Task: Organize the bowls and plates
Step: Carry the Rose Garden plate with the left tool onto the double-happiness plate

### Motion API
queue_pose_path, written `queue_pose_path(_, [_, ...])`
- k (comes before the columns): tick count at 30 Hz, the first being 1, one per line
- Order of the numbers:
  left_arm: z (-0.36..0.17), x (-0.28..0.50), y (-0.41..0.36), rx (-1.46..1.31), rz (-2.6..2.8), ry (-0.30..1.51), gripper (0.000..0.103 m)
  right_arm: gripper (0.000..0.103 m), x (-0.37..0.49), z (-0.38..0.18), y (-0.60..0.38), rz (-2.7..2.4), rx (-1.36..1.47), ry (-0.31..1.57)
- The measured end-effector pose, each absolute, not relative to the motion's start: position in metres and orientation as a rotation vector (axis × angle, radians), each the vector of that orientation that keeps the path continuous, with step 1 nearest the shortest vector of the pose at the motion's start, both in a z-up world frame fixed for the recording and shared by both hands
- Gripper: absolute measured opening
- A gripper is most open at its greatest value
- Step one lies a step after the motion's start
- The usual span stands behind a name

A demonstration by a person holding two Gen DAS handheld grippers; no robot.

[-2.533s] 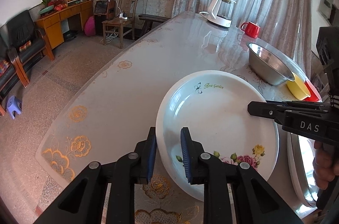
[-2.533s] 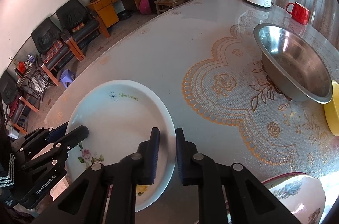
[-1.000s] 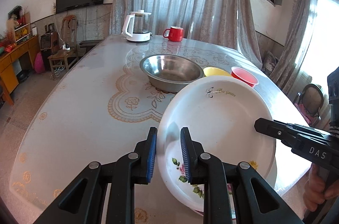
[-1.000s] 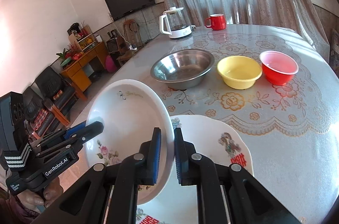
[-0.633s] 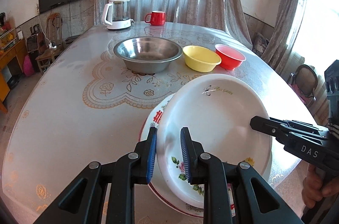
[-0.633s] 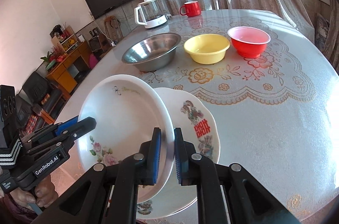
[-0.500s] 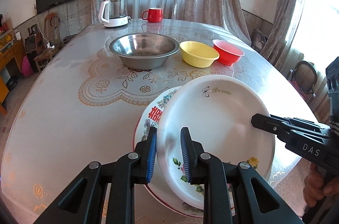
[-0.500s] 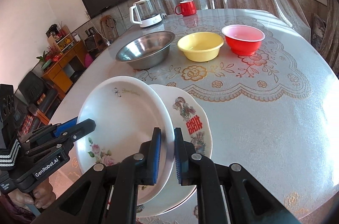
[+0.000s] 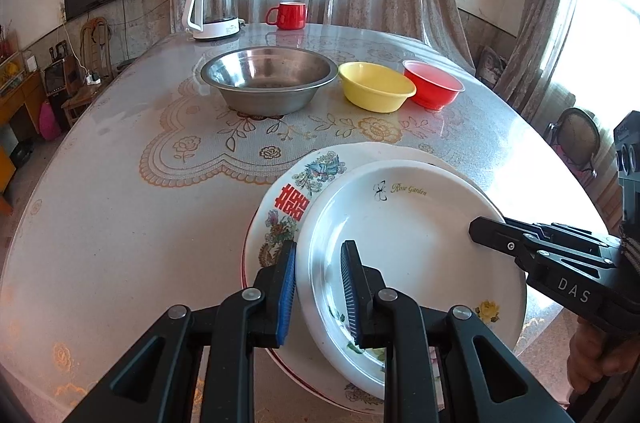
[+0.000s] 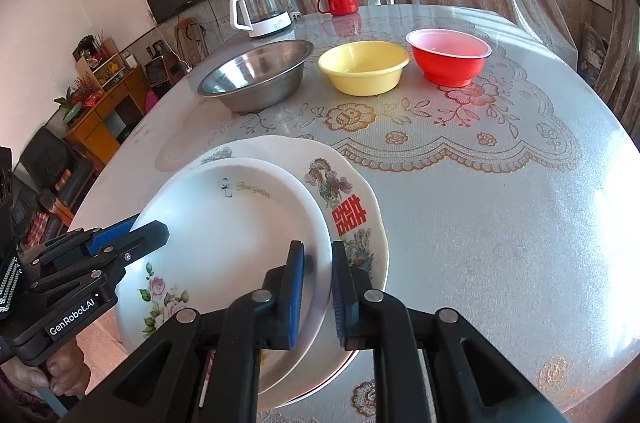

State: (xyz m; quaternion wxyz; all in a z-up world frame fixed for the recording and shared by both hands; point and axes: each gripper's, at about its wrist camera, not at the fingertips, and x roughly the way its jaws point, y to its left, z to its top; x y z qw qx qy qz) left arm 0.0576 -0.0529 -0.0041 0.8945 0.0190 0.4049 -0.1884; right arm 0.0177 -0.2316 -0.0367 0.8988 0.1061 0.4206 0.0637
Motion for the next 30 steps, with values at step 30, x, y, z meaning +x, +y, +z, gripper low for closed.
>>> queue_pose_path(30, [-0.006, 0.057, -0.053, 0.026, -0.390, 0.823, 0.022, 0.031, 0.020, -0.035, -0.209, 0.079, 0.027, 0.809])
